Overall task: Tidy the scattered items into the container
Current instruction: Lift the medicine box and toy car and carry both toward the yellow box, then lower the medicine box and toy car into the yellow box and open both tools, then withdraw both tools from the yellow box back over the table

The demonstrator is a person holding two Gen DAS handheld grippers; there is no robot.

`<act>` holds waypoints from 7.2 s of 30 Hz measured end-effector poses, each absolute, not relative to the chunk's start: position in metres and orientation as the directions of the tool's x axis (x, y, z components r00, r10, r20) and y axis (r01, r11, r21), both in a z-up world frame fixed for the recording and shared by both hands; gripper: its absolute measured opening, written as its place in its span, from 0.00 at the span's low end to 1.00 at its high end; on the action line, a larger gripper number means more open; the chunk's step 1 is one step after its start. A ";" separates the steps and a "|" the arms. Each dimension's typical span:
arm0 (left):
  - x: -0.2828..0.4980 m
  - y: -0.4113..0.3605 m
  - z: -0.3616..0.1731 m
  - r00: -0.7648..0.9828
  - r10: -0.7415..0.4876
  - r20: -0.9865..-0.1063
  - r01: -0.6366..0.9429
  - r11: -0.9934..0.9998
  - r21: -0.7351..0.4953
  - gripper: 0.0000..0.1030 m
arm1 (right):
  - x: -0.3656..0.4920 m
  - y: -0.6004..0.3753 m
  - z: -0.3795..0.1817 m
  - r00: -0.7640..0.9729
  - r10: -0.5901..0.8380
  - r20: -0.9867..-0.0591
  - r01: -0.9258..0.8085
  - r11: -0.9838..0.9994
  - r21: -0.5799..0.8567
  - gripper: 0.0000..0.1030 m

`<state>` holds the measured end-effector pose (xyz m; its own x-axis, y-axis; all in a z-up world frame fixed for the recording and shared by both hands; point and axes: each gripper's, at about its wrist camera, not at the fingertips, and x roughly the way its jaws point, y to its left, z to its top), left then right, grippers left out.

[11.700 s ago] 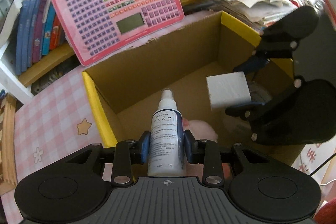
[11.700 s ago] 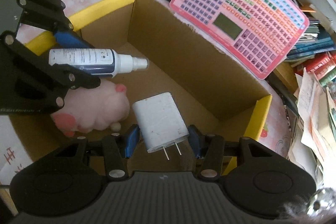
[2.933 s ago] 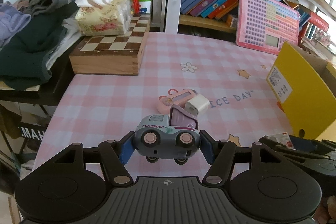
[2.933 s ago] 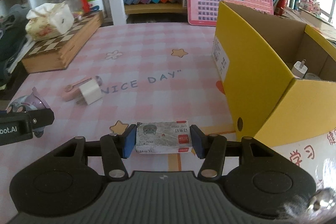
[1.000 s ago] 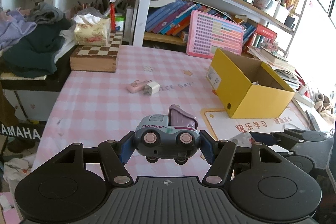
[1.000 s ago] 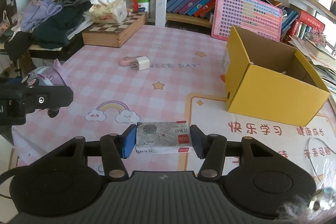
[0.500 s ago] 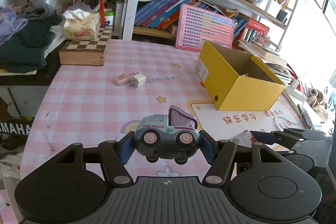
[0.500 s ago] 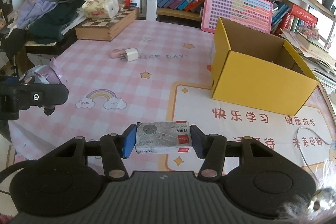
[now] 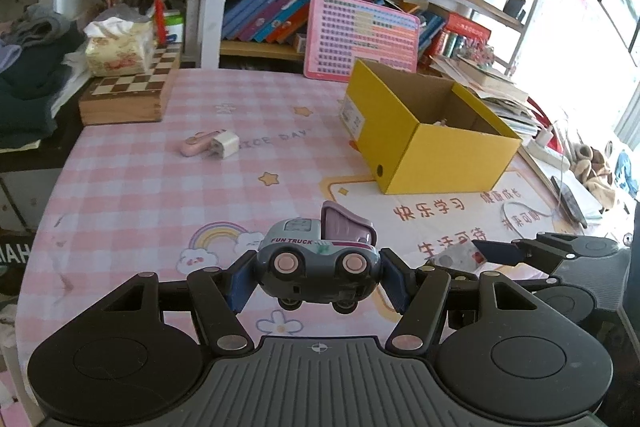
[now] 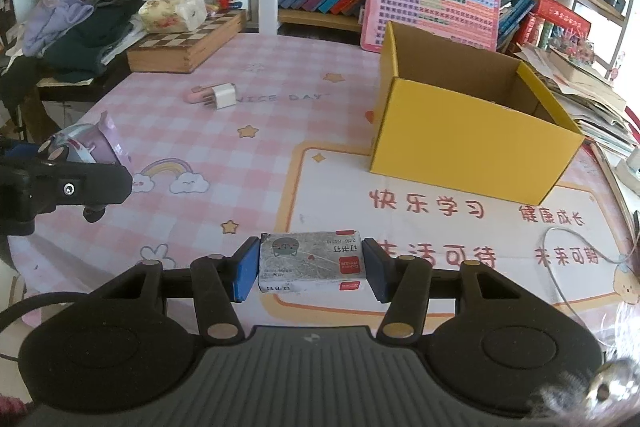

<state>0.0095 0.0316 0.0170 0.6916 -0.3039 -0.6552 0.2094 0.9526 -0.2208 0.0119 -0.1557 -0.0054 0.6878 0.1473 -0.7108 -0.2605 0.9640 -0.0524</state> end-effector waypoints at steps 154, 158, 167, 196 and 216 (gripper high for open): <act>0.223 -0.193 0.044 0.705 -0.194 -0.683 0.359 0.927 0.108 0.83 | 0.315 -0.320 0.046 0.577 0.301 -0.759 -0.582 0.803 -0.124 0.75; 0.208 -0.182 0.052 0.720 -0.201 -0.664 0.339 0.937 0.085 0.83 | 0.296 -0.320 0.057 0.603 0.313 -0.734 -0.573 0.810 -0.126 0.75; 0.173 -0.158 0.065 0.758 -0.198 -0.621 0.302 0.951 0.065 0.88 | 0.255 -0.325 0.079 0.658 0.307 -0.687 -0.522 0.844 -0.123 0.75; 0.085 -0.078 0.056 0.772 -0.174 -0.611 0.216 0.976 -0.006 0.92 | 0.115 -0.333 0.064 0.796 0.048 -0.603 -0.111 0.992 -0.067 0.76; 0.026 -0.013 0.035 0.766 -0.104 -0.635 0.126 0.992 -0.010 0.92 | 0.025 -0.283 0.027 0.771 -0.060 -0.634 0.079 0.997 0.001 0.79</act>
